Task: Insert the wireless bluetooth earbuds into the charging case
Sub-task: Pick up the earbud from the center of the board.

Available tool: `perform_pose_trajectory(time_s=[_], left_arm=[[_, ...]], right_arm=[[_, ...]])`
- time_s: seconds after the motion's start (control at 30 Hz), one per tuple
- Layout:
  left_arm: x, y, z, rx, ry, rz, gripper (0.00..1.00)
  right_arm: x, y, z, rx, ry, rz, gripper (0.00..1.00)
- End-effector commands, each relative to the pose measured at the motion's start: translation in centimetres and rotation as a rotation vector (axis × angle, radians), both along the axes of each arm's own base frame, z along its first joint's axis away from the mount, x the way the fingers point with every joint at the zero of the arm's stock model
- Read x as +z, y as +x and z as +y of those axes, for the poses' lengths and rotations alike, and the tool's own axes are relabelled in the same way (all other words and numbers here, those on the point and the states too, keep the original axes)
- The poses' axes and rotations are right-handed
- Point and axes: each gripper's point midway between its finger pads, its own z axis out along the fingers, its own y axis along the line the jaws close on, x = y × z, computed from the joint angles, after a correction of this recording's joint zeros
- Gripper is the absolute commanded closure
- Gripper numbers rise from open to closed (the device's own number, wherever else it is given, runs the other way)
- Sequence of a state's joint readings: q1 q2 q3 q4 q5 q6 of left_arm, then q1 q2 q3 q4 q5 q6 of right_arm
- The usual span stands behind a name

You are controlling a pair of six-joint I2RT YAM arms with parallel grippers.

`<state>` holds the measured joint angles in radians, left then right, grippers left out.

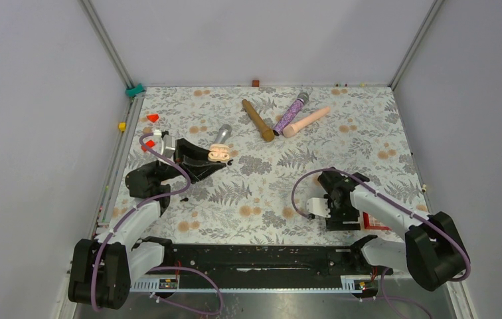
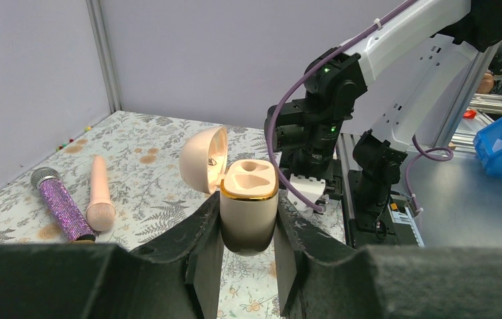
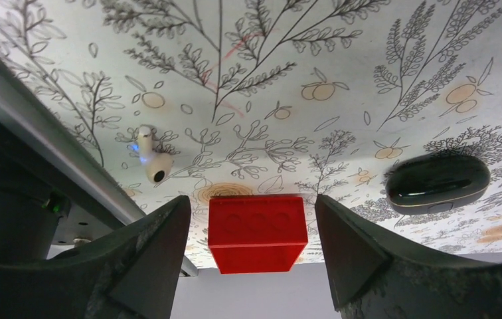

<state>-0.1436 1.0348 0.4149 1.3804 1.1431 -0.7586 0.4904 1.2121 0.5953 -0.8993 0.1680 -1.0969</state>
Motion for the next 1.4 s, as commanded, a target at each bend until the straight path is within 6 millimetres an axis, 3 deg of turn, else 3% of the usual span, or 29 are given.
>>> perform_pose_trajectory(time_s=[0.0,0.23,0.57,1.13,1.37], left_arm=[[0.8,-0.7,0.0,-0.007,-0.005,-0.078,1.0],[0.8,-0.8,-0.1,-0.01,-0.003,-0.083,0.99],[0.9,-0.8,-0.1,-0.009,0.0,-0.087,0.99],[0.7,-0.6,-0.1,-0.002,0.016,-0.088,0.98],[0.6,-0.4,-0.1,0.008,0.022,-0.088,0.98]], right_arm=[[0.8,-1.0,0.0,0.063,0.025,0.042,0.25],[-0.5,-0.6,0.0,0.193,0.046,0.007,0.25],[-2.7,-1.5,1.7,0.406,0.183,-0.019,0.3],[-0.9,-4.1,3.2,0.551,0.286,0.156,0.34],[-2.3,-4.2,2.9,0.556,0.276,0.133,0.46]])
